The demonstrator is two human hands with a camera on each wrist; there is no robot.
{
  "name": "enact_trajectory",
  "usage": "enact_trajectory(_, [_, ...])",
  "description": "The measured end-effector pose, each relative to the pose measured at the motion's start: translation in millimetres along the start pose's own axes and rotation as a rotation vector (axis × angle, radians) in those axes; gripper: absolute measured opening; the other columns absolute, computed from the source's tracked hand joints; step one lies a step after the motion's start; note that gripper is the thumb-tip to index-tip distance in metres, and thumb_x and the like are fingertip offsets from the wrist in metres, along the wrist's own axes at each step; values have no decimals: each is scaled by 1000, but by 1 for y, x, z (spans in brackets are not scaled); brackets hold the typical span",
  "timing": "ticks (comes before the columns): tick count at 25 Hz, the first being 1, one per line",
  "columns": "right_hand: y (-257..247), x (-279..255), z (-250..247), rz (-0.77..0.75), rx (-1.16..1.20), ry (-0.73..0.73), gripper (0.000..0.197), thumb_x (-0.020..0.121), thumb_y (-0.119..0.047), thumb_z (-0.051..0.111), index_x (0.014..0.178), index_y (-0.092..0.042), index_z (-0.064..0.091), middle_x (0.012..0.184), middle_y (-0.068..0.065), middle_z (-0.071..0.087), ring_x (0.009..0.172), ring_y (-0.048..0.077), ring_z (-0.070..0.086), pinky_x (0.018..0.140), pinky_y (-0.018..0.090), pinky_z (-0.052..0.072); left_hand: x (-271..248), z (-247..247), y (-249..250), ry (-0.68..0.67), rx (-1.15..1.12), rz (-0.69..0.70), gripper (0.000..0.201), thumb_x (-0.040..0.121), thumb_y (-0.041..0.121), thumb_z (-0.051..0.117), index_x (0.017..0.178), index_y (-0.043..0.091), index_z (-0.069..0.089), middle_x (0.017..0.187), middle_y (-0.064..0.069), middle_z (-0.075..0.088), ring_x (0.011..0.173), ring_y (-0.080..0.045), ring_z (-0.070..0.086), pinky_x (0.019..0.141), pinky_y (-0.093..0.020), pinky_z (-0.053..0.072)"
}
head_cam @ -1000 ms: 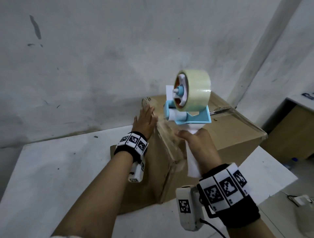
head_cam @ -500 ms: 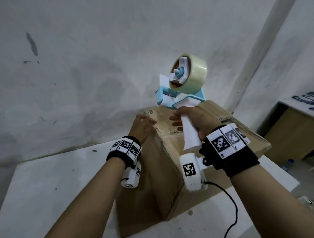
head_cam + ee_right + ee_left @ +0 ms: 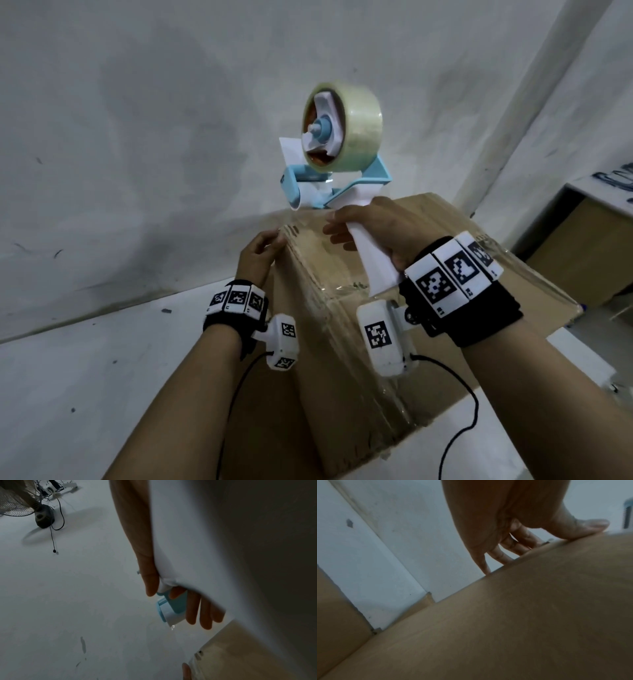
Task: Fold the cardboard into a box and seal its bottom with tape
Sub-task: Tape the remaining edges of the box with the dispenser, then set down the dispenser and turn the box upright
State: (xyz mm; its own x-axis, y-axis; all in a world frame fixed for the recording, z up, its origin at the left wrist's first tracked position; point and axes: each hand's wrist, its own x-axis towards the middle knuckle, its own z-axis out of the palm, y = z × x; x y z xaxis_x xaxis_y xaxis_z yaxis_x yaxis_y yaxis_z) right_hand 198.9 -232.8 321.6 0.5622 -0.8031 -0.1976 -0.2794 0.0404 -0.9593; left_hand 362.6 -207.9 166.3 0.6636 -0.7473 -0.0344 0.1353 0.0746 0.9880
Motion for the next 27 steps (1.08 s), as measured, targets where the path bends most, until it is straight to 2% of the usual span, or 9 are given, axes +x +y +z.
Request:
enact_trajectory(5, [3, 26, 6, 3, -47, -14, 4, 84, -7, 62, 82, -6, 59, 77, 11, 63, 64, 15, 59, 49, 14, 49, 7, 2, -4, 69, -228, -73, 17, 87, 10, 57, 74, 19, 63, 76, 4, 65, 84, -13, 58, 73, -24, 49])
enact_trajectory(8, [7, 33, 13, -13, -70, -16, 6, 84, -7, 62, 79, -7, 59, 75, 10, 62, 63, 14, 58, 49, 14, 48, 7, 3, 2, 201, -126, 75, 18, 82, 5, 63, 67, 15, 61, 63, 12, 66, 66, 0, 59, 68, -18, 49])
enact_trajectory(12, [8, 33, 17, -63, -127, 1, 7, 82, -7, 63, 76, -7, 61, 72, 9, 62, 63, 15, 56, 57, 19, 46, -15, 12, 11, 250, 407, 377, 17, 87, 10, 58, 98, 1, 67, 97, -14, 67, 89, -22, 61, 77, -7, 41])
enact_trajectory(15, [2, 24, 21, -81, -110, -20, 7, 82, -7, 63, 85, -1, 62, 75, 14, 61, 65, 21, 57, 61, 26, 48, -47, 28, 6, -40, 591, 321, 42, 95, 30, 39, 129, 8, 48, 130, -14, 50, 119, -24, 48, 100, -21, 34])
enact_trajectory(17, [-4, 9, 29, -58, -62, -54, 7, 84, -8, 61, 83, -2, 58, 70, 14, 60, 54, 19, 58, 53, 24, 50, -64, 27, 2, -189, 604, 271, 51, 92, 40, 31, 134, 13, 42, 139, -10, 45, 127, -21, 42, 111, -33, 30])
enact_trajectory(19, [-8, -7, 40, -58, -68, -70, 15, 84, -15, 63, 74, -8, 55, 61, 8, 55, 44, 13, 51, 47, 23, 45, -79, 12, 9, -130, 510, 260, 40, 97, 30, 34, 125, 9, 51, 133, -11, 52, 119, -17, 48, 105, -25, 33])
enact_trajectory(22, [-6, -30, 70, -70, -107, -90, 16, 84, -22, 61, 72, -12, 54, 59, 3, 52, 49, 13, 46, 48, 22, 41, -108, -25, 33, 174, 133, 242, 32, 99, 17, 32, 111, 6, 59, 115, -9, 61, 102, -15, 54, 86, -24, 40])
enact_trajectory(26, [26, -56, 133, -133, -137, -232, 37, 89, -21, 49, 120, -4, 41, 110, 15, 59, 93, 23, 58, 81, 31, 52, -151, -74, 57, 293, -102, 172, 36, 99, 30, 27, 112, 13, 56, 103, -4, 62, 95, -14, 58, 83, -30, 44])
enact_trajectory(27, [38, -64, 148, -183, -119, -285, 42, 93, -17, 46, 130, -2, 35, 124, 15, 54, 101, 21, 56, 85, 23, 51, -159, -83, 56, 289, -76, 158, 33, 98, 29, 33, 115, 10, 55, 103, -4, 62, 95, -15, 58, 83, -30, 45])
